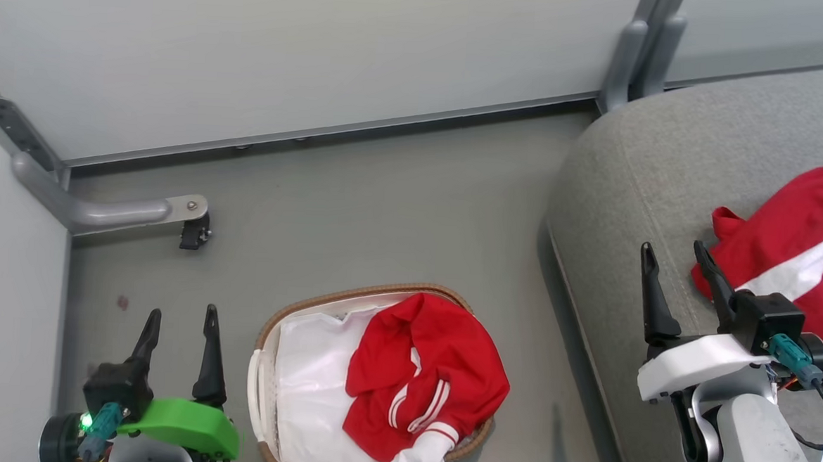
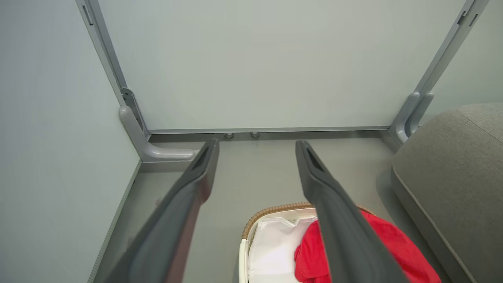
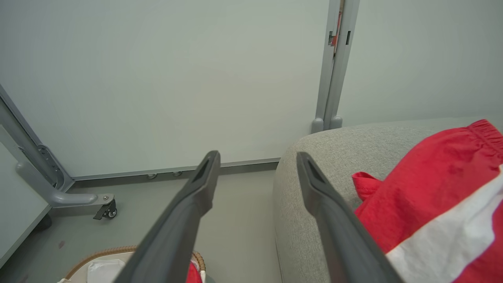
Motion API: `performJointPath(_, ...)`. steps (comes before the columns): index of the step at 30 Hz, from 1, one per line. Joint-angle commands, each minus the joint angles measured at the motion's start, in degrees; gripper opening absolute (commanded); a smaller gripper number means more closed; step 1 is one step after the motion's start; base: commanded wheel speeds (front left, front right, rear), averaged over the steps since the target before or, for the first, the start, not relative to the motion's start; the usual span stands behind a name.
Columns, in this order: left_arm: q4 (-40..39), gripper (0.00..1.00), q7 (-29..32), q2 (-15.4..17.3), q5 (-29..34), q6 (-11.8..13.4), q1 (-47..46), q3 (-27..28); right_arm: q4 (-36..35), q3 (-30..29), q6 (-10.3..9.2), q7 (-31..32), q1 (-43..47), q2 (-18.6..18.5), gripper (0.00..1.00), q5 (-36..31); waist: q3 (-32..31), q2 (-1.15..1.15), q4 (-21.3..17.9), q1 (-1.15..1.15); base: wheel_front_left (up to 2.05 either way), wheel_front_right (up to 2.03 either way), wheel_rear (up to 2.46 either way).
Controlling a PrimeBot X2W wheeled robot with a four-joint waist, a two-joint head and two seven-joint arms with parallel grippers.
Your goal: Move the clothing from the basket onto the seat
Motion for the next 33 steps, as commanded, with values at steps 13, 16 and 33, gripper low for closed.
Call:
performJointPath(13, 0.2, 1.0, 0.0, 0.0, -1.0, 0.9, 3.9, 1.6, 1.3, 1.4, -0.06, -0.1, 2.7, -0.2, 1.0, 1.8, -2.1, 0.0, 2.1, 0.0, 0.0, 0.0, 0.0)
performJointPath(16, 0.2, 1.0, 0.0, 0.0, -1.1, 0.8, 3.6, 1.1, 1.2, 1.4, -0.06, -0.1, 2.3, -0.2, 1.0, 2.0, -1.6, 0.0, 1.8, 0.0, 0.0, 0.0, 0.0)
performJointPath(33, 4.8, 1.0, 0.0, 0.1, -5.4, -2.2, -8.3, -9.0, -2.8, 3.0, -0.06, -0.1, -5.6, -0.2, 1.0, 3.1, 11.6, 0.0, -2.2, 0.0, 0.0, 0.0, 0.0)
